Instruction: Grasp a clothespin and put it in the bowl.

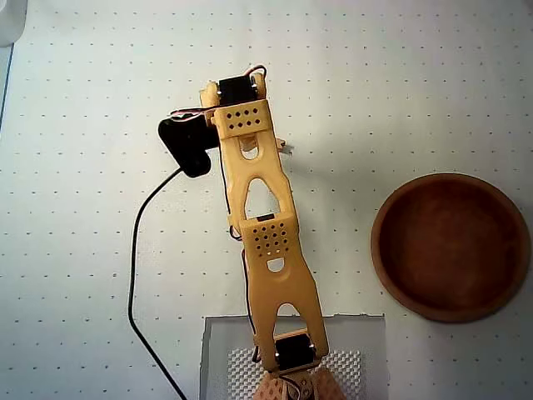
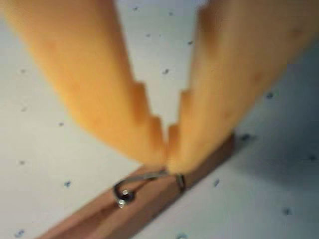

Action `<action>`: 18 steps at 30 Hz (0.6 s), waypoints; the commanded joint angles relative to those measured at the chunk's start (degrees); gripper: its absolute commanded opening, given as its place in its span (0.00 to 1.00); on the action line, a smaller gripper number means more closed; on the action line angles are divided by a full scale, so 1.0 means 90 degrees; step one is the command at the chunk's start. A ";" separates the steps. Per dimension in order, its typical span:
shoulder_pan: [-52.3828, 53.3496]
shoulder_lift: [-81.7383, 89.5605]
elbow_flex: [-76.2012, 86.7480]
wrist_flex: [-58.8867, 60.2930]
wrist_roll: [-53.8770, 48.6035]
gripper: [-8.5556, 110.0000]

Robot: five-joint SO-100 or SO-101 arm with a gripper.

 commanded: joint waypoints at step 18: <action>0.0234 -0.0049 -0.0391 -0.0342 0.2393 0.04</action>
